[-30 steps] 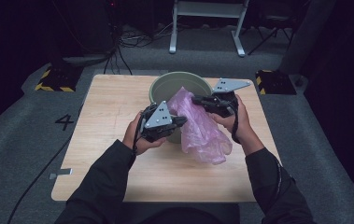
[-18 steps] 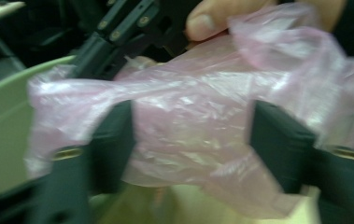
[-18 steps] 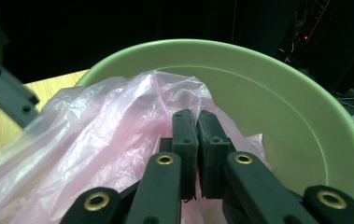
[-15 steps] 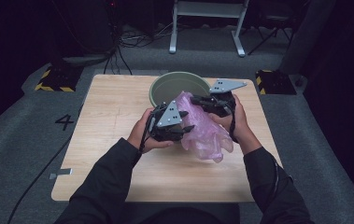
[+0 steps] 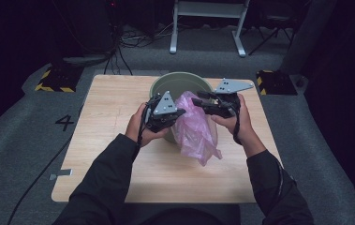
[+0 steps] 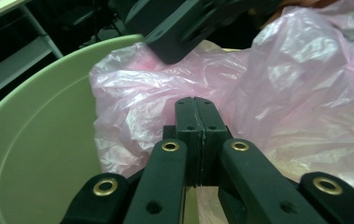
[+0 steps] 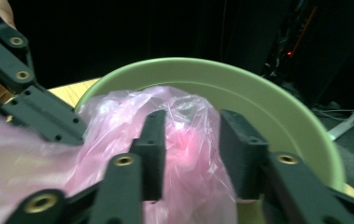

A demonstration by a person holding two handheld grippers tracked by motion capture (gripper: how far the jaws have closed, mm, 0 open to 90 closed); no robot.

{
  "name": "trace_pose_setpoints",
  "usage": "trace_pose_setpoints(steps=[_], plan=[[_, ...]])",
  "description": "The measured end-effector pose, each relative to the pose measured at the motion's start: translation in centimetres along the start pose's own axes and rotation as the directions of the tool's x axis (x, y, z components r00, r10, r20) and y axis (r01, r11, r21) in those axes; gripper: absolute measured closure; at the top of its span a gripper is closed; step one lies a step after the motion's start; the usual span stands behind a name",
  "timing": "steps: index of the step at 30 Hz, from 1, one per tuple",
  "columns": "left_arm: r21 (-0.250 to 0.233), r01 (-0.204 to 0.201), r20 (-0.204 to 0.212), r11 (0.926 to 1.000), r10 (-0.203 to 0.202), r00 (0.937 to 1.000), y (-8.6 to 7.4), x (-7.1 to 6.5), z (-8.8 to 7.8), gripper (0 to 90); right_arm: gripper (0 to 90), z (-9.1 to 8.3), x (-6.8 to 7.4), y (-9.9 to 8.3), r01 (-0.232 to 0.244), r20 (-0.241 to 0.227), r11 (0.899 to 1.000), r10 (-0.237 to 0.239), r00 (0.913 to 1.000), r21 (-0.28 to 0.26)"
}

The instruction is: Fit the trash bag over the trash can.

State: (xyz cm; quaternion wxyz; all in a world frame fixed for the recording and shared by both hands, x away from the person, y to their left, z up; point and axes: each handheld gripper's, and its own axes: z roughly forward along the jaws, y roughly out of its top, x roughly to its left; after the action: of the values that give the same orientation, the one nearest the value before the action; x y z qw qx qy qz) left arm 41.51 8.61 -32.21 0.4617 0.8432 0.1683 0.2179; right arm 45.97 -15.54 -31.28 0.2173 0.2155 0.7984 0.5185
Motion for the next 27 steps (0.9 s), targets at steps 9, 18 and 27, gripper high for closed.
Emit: trace_pose_setpoints(steps=[9, 18, 27], plan=[[0.004, 0.024, -0.031, 0.9997, -0.024, 0.9992, 0.1, 0.7, 0.1, 89.8, 39.3, -2.3, -0.2, 0.1, -0.012, 0.035, 1.000, 0.013, 0.9993, -0.021], [-0.008, 0.063, -0.062, 0.9980, -0.063, 0.9960, 0.0, 1.7, 0.1, 89.9, 32.6, -5.0, 1.2, -0.7, 0.033, -0.048, 0.999, -0.035, 0.9982, -0.035], [0.001, 0.057, -0.057, 0.9984, -0.056, 0.9968, -0.1, 1.7, 0.0, 89.8, 30.2, -7.0, 3.7, -2.7, 0.117, -0.135, 0.993, -0.120, 0.9835, -0.031]])
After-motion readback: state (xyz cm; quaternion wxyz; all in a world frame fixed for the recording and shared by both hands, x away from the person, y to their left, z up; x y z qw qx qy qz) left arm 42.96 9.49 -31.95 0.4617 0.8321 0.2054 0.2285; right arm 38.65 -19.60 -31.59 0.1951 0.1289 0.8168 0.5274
